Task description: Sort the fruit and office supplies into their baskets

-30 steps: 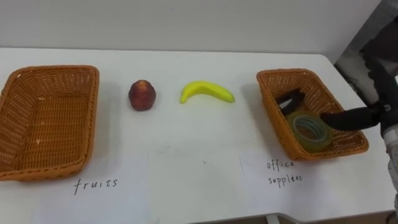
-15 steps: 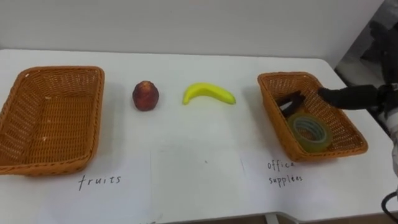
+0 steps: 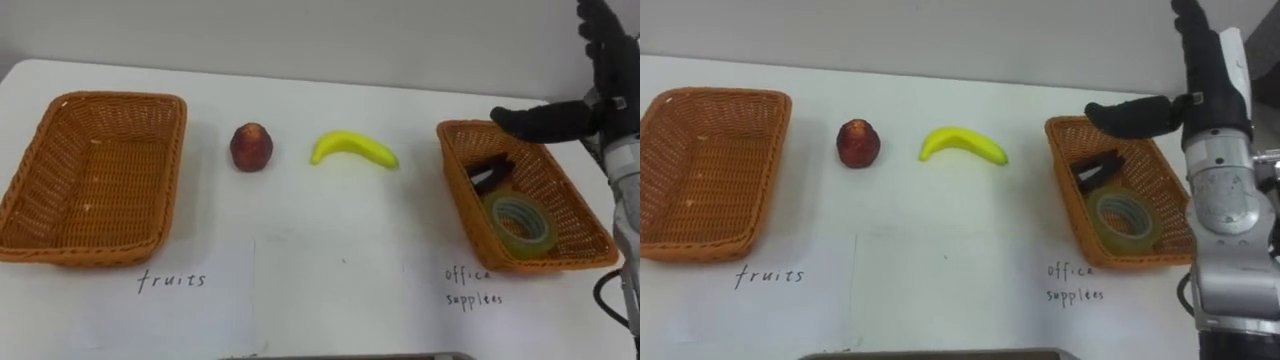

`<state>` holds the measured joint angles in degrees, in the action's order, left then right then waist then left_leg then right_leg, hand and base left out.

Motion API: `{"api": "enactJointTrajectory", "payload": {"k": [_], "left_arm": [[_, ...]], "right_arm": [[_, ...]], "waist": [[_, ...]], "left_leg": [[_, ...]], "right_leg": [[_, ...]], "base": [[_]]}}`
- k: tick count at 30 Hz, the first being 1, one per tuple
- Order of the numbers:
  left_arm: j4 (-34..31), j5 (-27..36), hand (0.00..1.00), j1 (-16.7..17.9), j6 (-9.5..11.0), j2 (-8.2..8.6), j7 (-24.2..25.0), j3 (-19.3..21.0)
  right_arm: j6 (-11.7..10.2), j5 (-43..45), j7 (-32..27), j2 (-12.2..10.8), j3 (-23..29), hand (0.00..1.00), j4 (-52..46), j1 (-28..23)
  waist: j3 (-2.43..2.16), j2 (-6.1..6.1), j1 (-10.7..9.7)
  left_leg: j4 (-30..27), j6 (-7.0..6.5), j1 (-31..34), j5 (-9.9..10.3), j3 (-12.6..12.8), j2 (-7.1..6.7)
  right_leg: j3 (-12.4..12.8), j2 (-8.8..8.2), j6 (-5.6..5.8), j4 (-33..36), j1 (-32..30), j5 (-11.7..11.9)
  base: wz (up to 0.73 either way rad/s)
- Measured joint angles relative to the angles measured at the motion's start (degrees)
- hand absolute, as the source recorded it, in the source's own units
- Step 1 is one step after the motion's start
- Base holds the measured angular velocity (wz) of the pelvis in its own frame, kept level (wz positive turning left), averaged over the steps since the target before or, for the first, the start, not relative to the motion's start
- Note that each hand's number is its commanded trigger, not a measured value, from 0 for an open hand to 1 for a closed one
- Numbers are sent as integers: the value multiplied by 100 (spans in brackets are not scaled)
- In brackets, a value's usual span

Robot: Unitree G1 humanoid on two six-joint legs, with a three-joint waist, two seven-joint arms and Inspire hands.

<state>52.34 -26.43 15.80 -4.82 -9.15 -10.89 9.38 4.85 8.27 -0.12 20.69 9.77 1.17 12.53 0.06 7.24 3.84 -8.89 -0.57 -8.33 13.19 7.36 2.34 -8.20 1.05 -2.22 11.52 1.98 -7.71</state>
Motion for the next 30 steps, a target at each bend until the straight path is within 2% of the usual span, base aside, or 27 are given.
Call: {"api": "enactJointTrajectory", "payload": {"k": [2, 5, 10, 16, 18, 21, 24, 26, 30], "left_arm": [[0, -1, 0, 28, 0, 0, -19, -5], [0, -1, 0, 64, 0, -16, -26, -4], [11, -6, 0, 66, -69, -85, -27, 17], [179, -1, 0, -78, -113, -135, -28, -17], [190, -3, 0, -155, -113, -182, -28, -73], [257, -3, 0, -324, -113, -231, -28, -149], [364, 1, 0, -435, -110, -246, -28, -183], [519, 2, 0, -525, -110, -320, -27, -290], [584, 4, 0, -530, -109, -332, -64, -406]], "right_arm": [[-4, -67, 0, 0, -87, 0, 5, 1], [-4, -121, 4, 0, -193, 0, 17, 1], [-4, -137, 6, 0, -245, 0, 12, 1], [-7, -118, -62, 7, -478, 0, 44, 1], [-74, -145, -105, 10, -637, 0, 198, 76], [-122, -194, -116, 21, -910, 0, 749, 349], [-126, -204, -113, 22, -1065, 0, 1201, 503], [-126, -203, -105, 23, -1113, 0, 1479, 639], [-131, -261, -108, 114, -1288, 0, 1751, 852]], "waist": [[-2, 26, 71], [24, 94, 114], [-13, 224, 157], [-22, 243, 268], [-24, 252, 289], [-16, 265, 299], [18, 228, 301], [28, 236, 306], [35, 256, 288]], "left_leg": [[-11, 0, 0, 0, -5, 5], [-39, -1, 24, 0, -77, 0], [-74, -1, 189, 2, -173, -7], [-119, 2, 381, -1, -200, -12], [-209, 4, 540, -3, -198, -3], [-282, 5, 772, -5, -202, 1], [-291, -1, 824, -9, -247, -2], [-287, -1, 915, -11, -262, -2], [-283, -2, 989, -11, -269, -3]], "right_leg": [[-12, -9, 0, 1, 8, 0], [-85, -32, 0, 0, 53, 0], [-215, -57, -2, -34, -2, 1], [-227, -26, -19, -89, -148, 43], [-262, -49, -33, -69, -282, 56], [-282, -52, -43, -76, -475, 92], [-320, -71, -43, -85, -539, 98], [-316, -72, -42, -85, -635, 98], [-316, -71, -41, -91, -708, 99]], "base": [[0], [14], [12], [0], [5], [1], [4], [0], [0]]}}
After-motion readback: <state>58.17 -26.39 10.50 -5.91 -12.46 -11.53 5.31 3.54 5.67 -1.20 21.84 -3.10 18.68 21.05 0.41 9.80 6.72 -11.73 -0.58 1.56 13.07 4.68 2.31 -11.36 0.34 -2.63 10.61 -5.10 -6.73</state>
